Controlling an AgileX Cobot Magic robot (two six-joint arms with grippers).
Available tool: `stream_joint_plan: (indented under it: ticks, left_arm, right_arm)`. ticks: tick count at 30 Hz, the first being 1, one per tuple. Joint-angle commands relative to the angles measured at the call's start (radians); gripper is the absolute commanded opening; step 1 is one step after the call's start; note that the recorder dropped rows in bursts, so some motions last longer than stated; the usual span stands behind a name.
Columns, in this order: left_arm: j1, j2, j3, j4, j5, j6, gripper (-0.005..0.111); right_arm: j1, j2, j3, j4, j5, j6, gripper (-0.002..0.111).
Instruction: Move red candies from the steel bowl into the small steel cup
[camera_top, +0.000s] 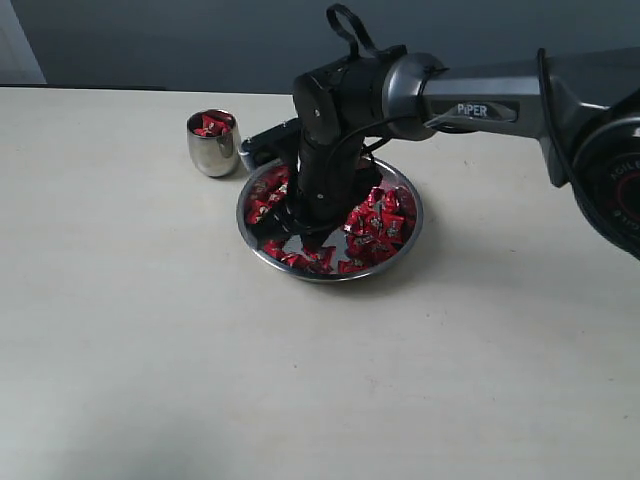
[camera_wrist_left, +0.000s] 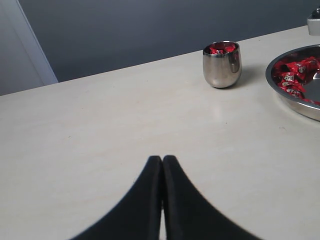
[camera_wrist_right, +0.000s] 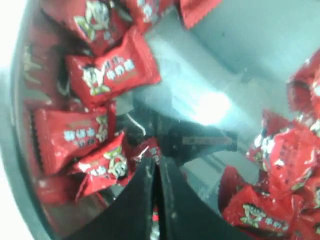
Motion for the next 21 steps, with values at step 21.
stream_joint_plan:
  ticks: [21]
  left_arm:
    - [0.0,-0.004,-0.001,0.003,-0.007,-0.005,0.0]
  right_arm:
    - [-0.006,0.071,-0.167,0.193,-0.835,0.005,0.0]
